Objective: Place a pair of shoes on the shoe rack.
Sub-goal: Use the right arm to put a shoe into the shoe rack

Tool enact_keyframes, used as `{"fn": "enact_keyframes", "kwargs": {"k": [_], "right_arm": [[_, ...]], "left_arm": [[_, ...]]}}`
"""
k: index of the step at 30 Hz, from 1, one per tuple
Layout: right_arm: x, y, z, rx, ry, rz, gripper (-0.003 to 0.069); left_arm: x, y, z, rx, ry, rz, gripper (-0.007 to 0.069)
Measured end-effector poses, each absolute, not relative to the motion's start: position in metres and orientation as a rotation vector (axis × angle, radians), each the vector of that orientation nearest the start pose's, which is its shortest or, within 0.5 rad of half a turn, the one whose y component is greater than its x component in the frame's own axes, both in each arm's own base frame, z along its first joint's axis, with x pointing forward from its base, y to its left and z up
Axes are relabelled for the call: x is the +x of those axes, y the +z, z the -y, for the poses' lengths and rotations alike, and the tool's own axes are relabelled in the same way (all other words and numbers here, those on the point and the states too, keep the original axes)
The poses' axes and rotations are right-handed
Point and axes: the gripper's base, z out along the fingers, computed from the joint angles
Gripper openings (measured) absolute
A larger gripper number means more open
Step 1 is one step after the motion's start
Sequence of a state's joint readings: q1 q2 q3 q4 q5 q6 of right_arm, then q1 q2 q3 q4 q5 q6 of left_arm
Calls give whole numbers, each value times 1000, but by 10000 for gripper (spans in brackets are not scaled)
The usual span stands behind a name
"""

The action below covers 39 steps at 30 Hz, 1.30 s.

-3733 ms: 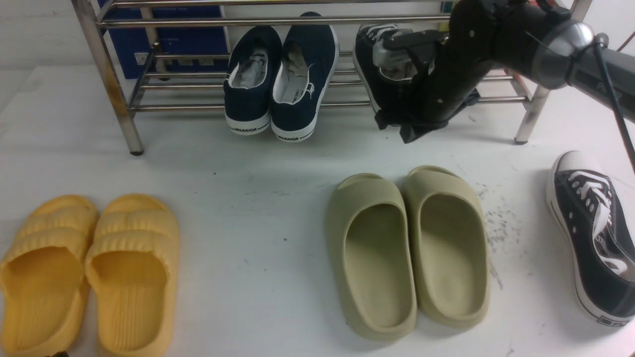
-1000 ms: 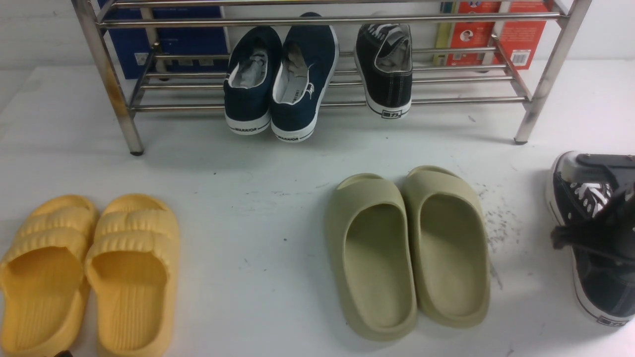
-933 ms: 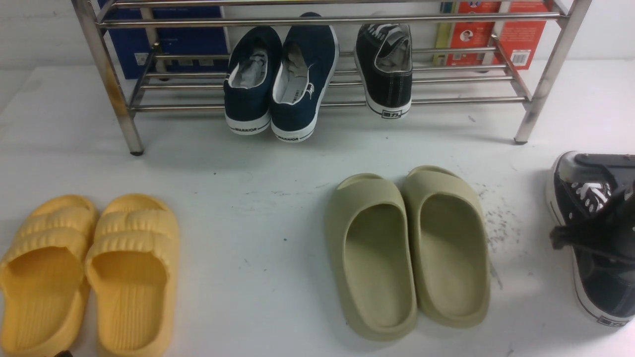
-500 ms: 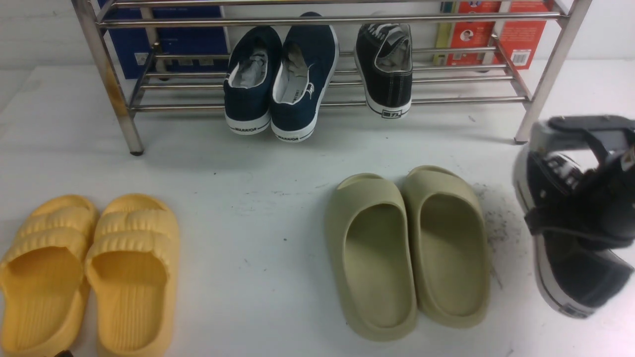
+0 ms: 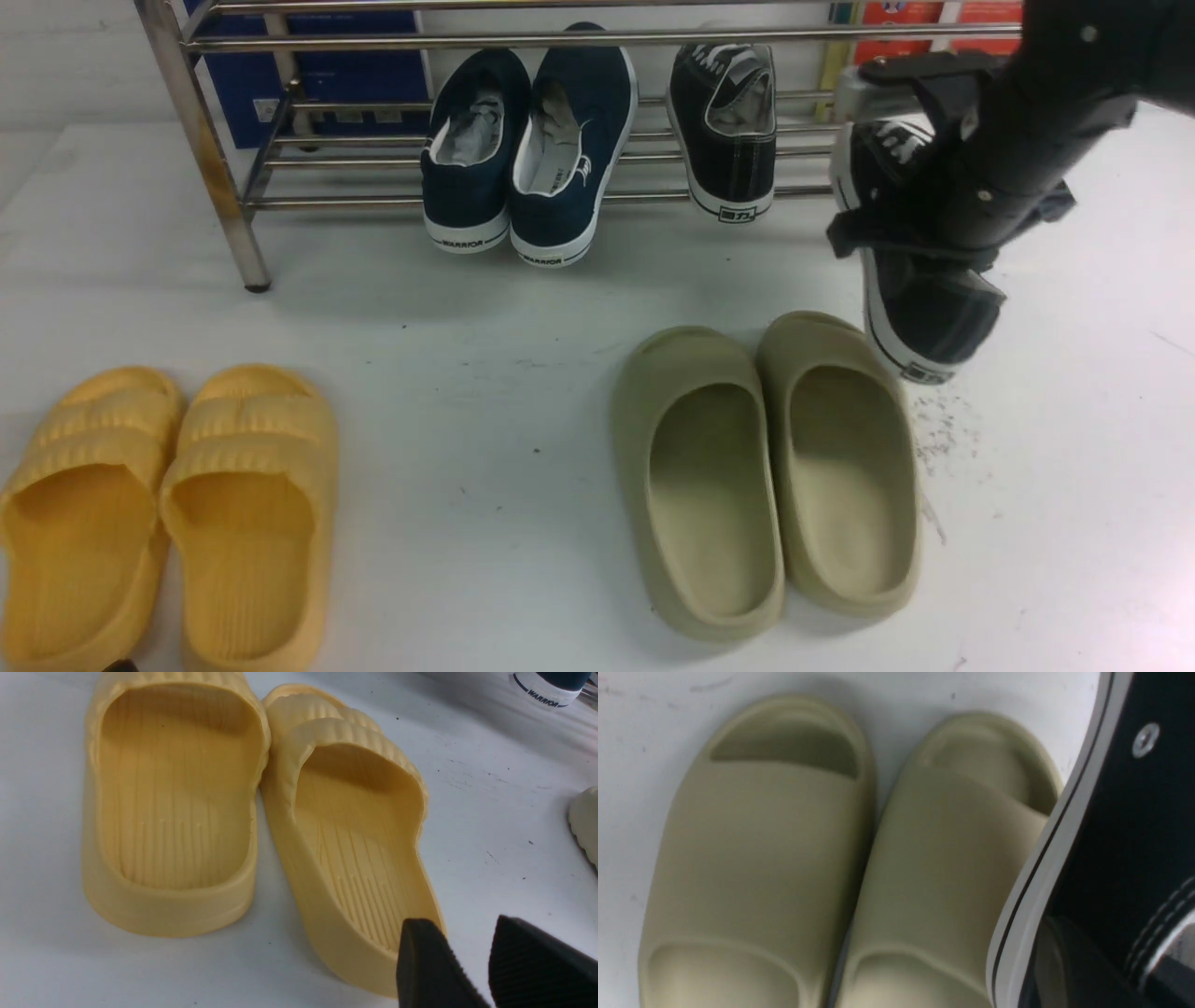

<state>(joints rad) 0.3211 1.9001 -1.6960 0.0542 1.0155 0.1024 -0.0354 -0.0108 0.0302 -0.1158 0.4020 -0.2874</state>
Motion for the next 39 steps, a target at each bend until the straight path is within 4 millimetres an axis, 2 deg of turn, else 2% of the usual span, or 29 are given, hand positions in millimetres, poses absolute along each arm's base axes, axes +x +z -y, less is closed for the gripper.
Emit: {"fn": "enact_keyframes", "kwargs": {"k": [1, 2, 4, 6, 8, 19, 26, 34, 39], "right_arm": [[395, 288, -136, -272, 197, -2705, 29], [410, 285, -138, -269, 195, -2699, 29], [420, 282, -138, -259, 194, -2698, 29], [441, 277, -137, -242, 202, -2691, 29], [451, 274, -137, -232, 212, -2692, 29], [485, 269, -140, -219, 238, -2642, 30], [496, 259, -144, -236, 251, -2635, 31], [496, 283, -140, -253, 220, -2593, 31], [500, 287, -139, -286, 204, -2543, 32]], "left_arm": [[52, 168, 6, -311, -334, -1891, 223], [52, 168, 6, -311, -334, -1891, 225], [52, 168, 6, -311, -334, -1891, 227], [52, 168, 6, -311, -334, -1891, 228], [52, 168, 6, -311, -334, -1891, 230], [52, 168, 6, -311, -334, -1891, 234], [52, 168, 6, -311, -334, -1891, 237], [52, 168, 6, -311, -334, -1891, 239], [52, 168, 6, -311, -334, -1891, 239]]}}
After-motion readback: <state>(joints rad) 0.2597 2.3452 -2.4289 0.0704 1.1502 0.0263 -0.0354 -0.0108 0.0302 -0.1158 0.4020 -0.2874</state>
